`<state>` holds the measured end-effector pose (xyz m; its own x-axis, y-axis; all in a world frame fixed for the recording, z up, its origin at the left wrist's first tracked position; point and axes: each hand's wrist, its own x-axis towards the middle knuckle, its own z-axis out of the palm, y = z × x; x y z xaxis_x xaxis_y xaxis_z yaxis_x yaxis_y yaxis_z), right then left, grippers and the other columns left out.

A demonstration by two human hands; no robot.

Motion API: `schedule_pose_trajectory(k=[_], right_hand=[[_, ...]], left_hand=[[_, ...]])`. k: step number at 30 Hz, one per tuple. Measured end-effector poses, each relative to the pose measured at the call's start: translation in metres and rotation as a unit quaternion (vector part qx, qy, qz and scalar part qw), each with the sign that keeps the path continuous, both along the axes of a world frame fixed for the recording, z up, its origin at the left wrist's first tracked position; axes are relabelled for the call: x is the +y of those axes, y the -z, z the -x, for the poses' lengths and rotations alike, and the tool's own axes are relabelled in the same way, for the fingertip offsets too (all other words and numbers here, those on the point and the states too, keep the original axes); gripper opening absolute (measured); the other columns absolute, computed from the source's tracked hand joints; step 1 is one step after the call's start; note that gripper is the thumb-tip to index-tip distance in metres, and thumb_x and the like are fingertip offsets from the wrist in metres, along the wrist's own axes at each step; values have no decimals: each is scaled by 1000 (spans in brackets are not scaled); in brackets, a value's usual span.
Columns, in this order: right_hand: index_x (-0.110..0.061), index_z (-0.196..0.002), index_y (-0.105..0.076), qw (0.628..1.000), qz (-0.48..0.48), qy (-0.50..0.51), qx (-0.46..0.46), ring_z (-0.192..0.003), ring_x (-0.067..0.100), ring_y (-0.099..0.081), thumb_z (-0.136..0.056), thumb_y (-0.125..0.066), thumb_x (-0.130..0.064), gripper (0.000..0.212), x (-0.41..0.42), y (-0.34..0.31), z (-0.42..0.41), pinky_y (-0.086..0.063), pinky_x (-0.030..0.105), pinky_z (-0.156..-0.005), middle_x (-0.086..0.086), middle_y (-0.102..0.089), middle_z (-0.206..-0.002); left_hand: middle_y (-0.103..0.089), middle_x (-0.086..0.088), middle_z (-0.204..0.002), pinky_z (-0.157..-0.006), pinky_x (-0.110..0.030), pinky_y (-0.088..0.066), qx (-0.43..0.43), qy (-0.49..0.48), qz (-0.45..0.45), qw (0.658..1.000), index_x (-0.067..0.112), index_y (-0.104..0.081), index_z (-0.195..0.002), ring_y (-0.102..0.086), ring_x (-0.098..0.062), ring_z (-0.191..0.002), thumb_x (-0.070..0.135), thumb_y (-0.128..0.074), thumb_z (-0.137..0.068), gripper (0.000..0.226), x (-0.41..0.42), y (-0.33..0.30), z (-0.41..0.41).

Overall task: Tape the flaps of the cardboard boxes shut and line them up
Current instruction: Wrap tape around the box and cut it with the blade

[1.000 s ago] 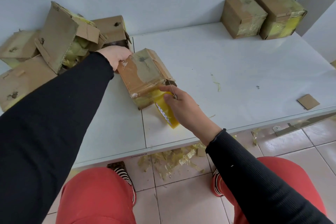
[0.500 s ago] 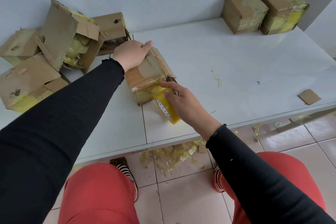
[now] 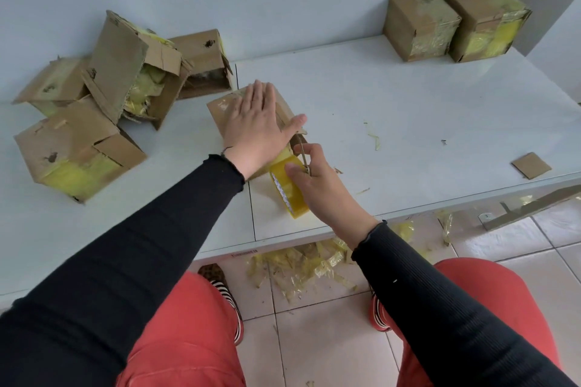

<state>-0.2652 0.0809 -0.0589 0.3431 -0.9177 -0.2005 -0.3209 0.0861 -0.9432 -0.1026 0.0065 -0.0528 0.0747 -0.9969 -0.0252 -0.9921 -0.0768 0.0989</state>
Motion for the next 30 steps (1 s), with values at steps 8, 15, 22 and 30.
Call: schedule_pose_trajectory(k=[8, 15, 22, 30], right_hand=[[-26, -138, -43, 1000, -12, -14, -18, -57, -3, -49, -108, -44, -39, 33, 7, 2, 8, -36, 14, -49, -8, -57, -90], [-20, -123, -47, 999, -42, -6, -25, -65, 13, -46, -104, -45, -55, 40, 12, 7, 19, -38, 27, -50, 4, -54, -94], [-15, -90, -46, 999, -40, 2, -31, -66, 18, -43, -104, -46, -54, 41, 11, -10, 16, -36, 20, -52, -1, -42, -79], [-9, -117, -65, 974, 23, -27, -223, -88, 11, -62, -103, -52, -11, 19, -20, -96, 20, -49, 21, -80, 0, -66, -99]], left_hand=[[-25, -13, -167, -125, -43, -20, 67, -4, 42, 997, 11, -21, -160, -22, -27, -155, 88, -38, -86, 108, 5, -5, 5], [-34, -2, -159, -116, -20, -17, 248, 51, 123, 960, 24, -50, -139, -23, -4, -144, 79, -56, -85, 78, 50, -15, -63], [-18, 5, -171, -126, -37, -13, 153, 62, 50, 985, 32, -29, -162, -12, -14, -157, 58, -62, -95, 79, 63, -4, -74], [-76, 8, -116, -104, -39, -50, 429, -14, -30, 903, 38, -75, -114, -69, -19, -114, 59, -63, -89, 34, 41, -55, -78]])
